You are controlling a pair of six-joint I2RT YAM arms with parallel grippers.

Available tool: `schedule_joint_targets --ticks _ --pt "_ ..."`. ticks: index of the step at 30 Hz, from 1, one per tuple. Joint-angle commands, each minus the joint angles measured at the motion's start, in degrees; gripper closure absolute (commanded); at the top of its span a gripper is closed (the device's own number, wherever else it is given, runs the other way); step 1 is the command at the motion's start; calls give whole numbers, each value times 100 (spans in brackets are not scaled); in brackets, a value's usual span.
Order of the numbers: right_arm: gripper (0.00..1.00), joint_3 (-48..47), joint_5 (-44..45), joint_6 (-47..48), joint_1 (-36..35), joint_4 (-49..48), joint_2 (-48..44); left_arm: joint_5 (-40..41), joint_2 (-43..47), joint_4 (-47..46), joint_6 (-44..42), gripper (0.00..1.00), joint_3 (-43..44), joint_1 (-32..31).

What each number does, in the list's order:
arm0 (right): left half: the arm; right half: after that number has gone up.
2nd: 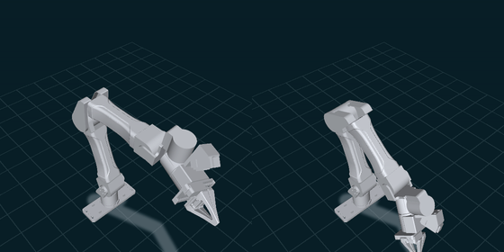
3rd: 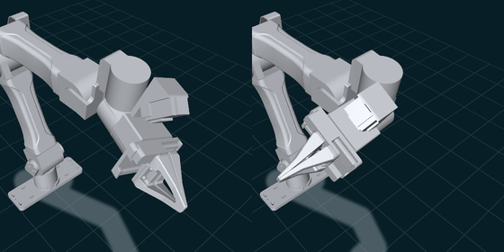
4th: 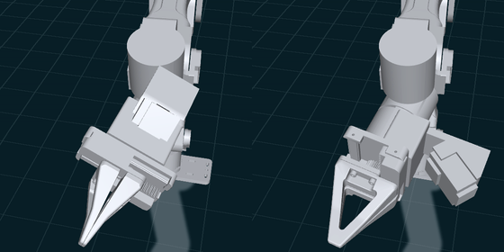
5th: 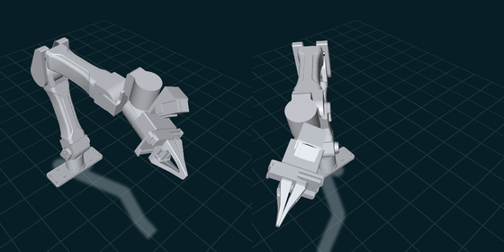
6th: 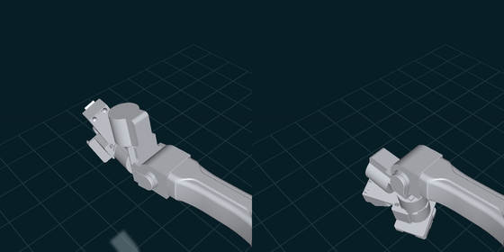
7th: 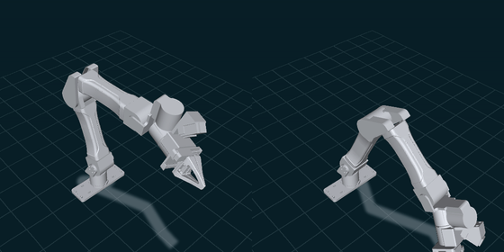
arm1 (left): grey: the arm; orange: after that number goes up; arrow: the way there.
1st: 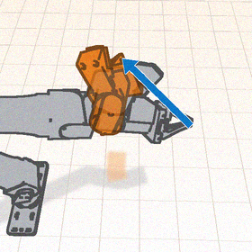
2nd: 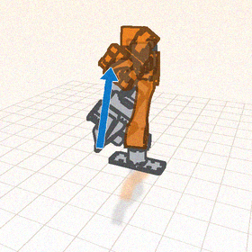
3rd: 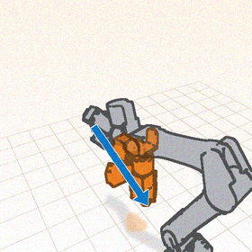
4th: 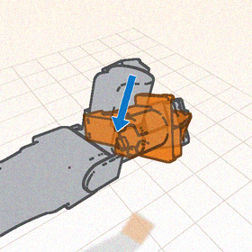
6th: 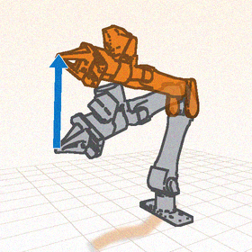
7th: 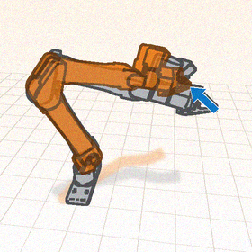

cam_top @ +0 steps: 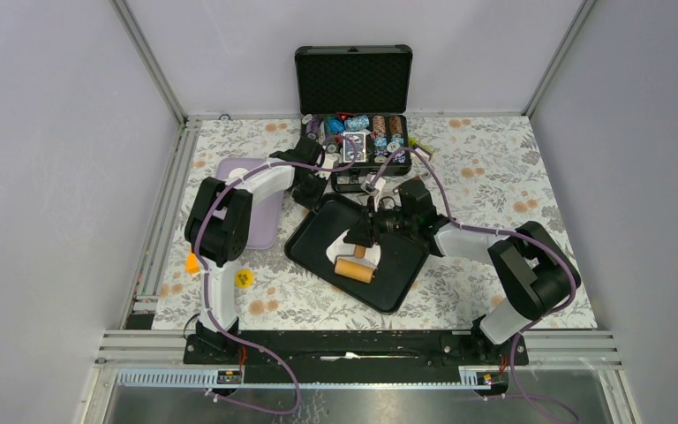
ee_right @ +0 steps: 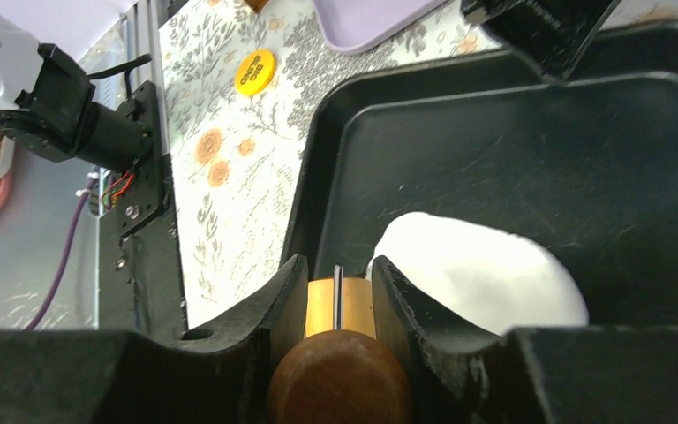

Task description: Roll out the dumpling wrappers from the dough

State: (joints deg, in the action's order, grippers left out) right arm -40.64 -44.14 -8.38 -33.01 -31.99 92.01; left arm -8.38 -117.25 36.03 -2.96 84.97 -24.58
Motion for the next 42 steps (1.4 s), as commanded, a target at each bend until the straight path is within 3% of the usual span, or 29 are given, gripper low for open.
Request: schedule_joint_targets --ticks 1,12,20,28,36,42 --pt "100 128 16 486 -85 1324 213 486 -52 123 -152 100 -163 -29" --pt "100 -1053 207 33 983 1144 -415 482 -44 117 -147 100 -170 -29" --pt "100 -120 259 597 970 1099 192 486 -34 106 -143 100 -178 -29" --pt "100 707 242 811 449 1125 238 478 -74 132 -152 100 -139 -29" --pt "100 482 150 931 199 1325 224 482 -71 137 -149 100 -138 -29" --pt "100 -573 189 392 645 1353 -282 475 -87 150 -156 100 -126 -29"
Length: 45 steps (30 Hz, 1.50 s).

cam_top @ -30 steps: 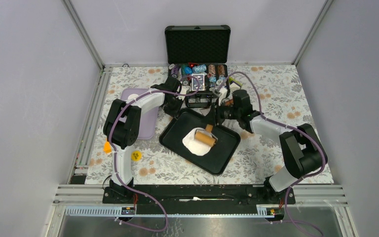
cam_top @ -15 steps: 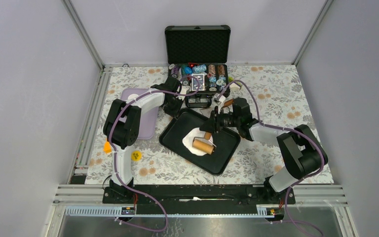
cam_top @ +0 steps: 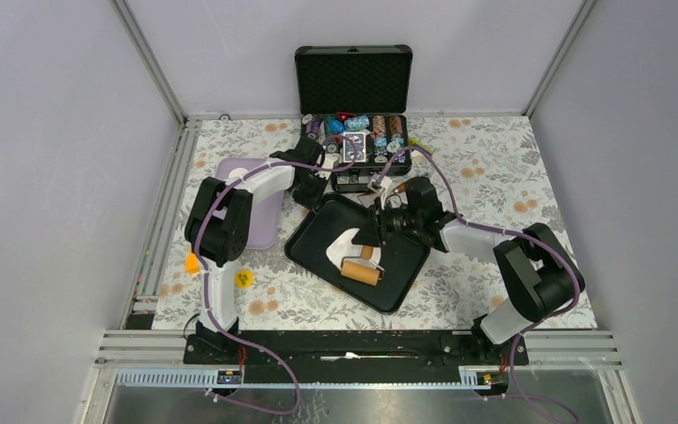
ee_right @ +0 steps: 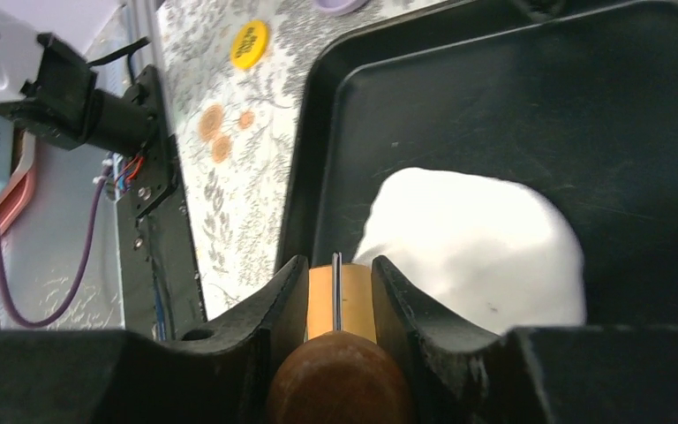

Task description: Roll out the dumpling wrappers from the dough

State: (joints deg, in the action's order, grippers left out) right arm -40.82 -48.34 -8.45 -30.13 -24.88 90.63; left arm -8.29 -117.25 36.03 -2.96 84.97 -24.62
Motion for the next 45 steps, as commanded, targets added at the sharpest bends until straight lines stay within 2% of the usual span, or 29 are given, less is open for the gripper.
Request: schedule_joint_targets --ticks 1,5,8,12,16,20,30,45 --pt "100 -770 633 285 440 620 -150 469 -87 150 -153 100 -120 -25" --pt "100 -1234 865 78 508 346 -38 469 -88 157 -152 100 -121 -25" --pt "100 -1351 1137 167 417 496 341 477 -90 150 -151 100 -120 -25" --pt "100 -945 1449 625 119 765 722 476 -79 150 -150 100 -127 -25" --pt "100 -339 1626 897 -228 818 793 466 -81 141 -152 100 -135 -25" --pt "100 -117 1706 1082 -522 1031 872 460 -84 141 -152 100 -130 -25" --pt "100 -26 1561 993 -873 1012 980 468 -64 132 -152 100 -147 -19" --pt "100 23 616 724 -879 1207 1049 469 -52 123 -143 100 -156 -16"
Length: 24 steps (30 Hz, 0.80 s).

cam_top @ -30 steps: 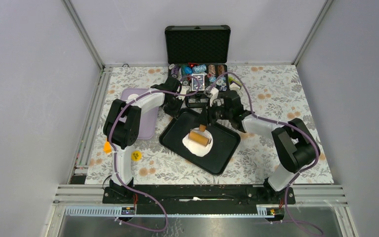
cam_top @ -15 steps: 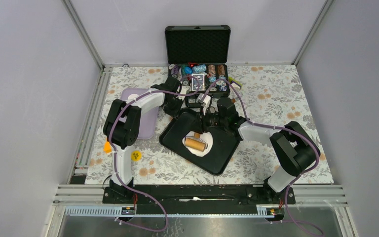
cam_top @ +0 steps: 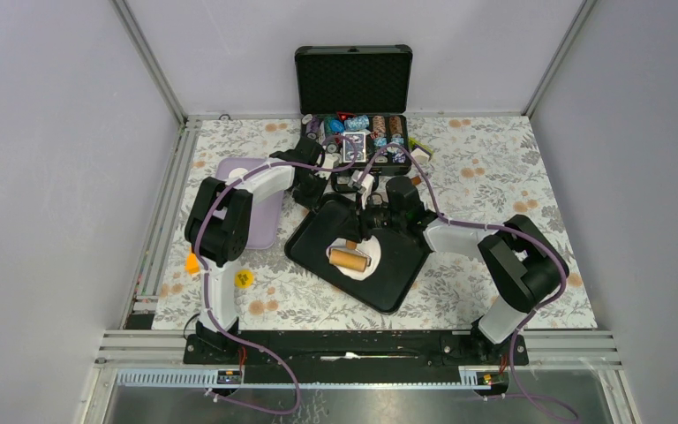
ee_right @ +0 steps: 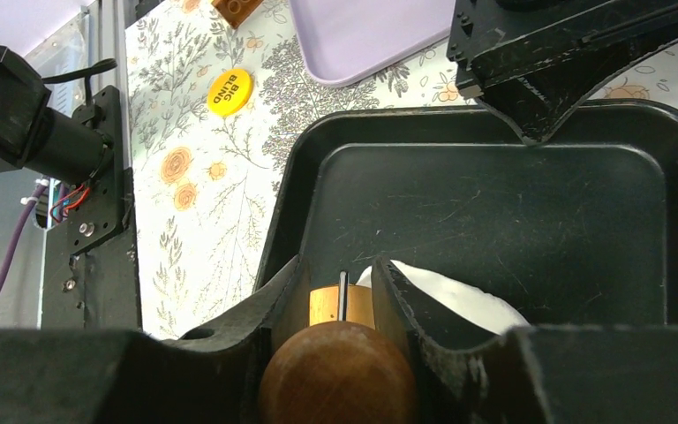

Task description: Roll out the dumpling wrappers from the dough

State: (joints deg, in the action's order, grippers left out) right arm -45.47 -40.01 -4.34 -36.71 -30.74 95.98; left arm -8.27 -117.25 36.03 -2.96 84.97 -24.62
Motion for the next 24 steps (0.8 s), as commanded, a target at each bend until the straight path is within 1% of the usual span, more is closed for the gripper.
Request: schedule_joint_targets --ticks 1,9,12,14,16,19,21,24 --pt "100 500 -270 311 -216 1799 503 458 -52 123 -143 100 -156 -16" --pt "100 482 -282 408 -215 1983 373 458 -56 125 -145 100 -154 -16" --pt "100 207 -260 407 -166 2046 171 465 -52 123 -143 100 -153 -16" --pt "100 -107 -348 306 21 2026 -64 462 -52 123 -138 100 -152 -16" --pt "100 -436 -459 -47 299 1820 -257 473 -52 123 -135 100 -156 -15" --pt "100 -782 -364 -488 637 1411 -444 473 -59 123 -132 100 -149 -16" --pt "100 -923 -176 -528 681 1293 -429 473 -68 124 -134 100 -143 -16" --pt "100 -844 119 -539 680 1017 -189 474 -61 123 -135 100 -147 -8"
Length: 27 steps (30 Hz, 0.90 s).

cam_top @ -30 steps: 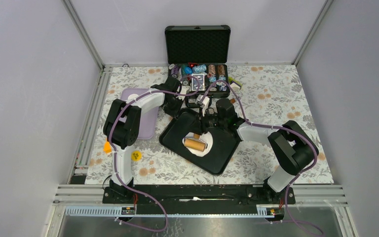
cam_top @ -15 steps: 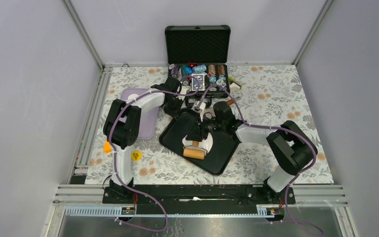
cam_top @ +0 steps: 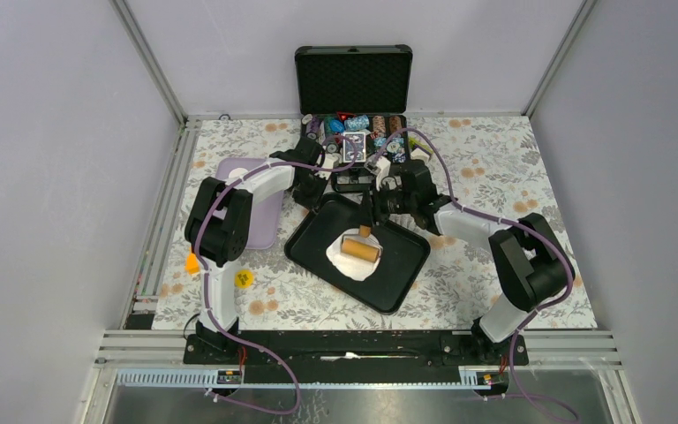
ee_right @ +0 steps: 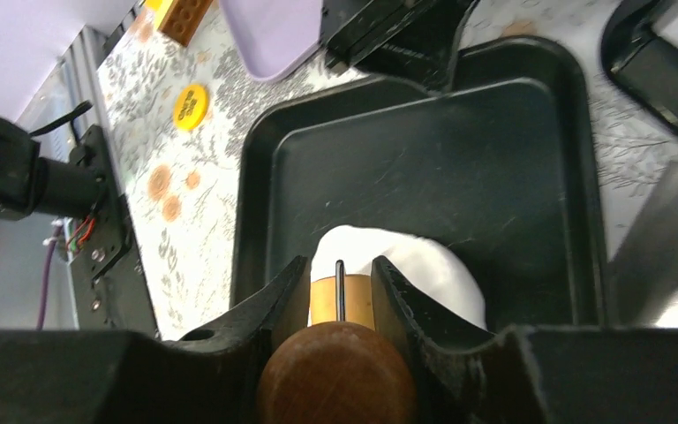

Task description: Roll out the dumpling wrappers from the dough

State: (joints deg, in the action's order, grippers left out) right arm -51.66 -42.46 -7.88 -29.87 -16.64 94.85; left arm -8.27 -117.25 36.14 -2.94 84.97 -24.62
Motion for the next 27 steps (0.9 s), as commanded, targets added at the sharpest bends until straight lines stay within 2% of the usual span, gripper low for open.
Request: schedule_joint_targets --ticks 1,6,10,15,21,27 --pt "100 -163 473 -177 -2 -483 33 474 -61 115 -134 100 -155 -9" --pt "100 336 693 229 -135 -638 591 474 -58 117 -131 100 -155 -8" --pt "100 862 572 518 -438 -440 549 467 -70 113 -137 100 -143 -8" --pt "100 1076 399 557 -717 -257 480 444 -86 138 -137 100 -122 -3" --pt "100 811 584 467 -706 -202 439 440 -83 140 -137 100 -121 1" --pt "100 -11 807 78 -1 -457 532 436 -89 139 -137 100 -121 10"
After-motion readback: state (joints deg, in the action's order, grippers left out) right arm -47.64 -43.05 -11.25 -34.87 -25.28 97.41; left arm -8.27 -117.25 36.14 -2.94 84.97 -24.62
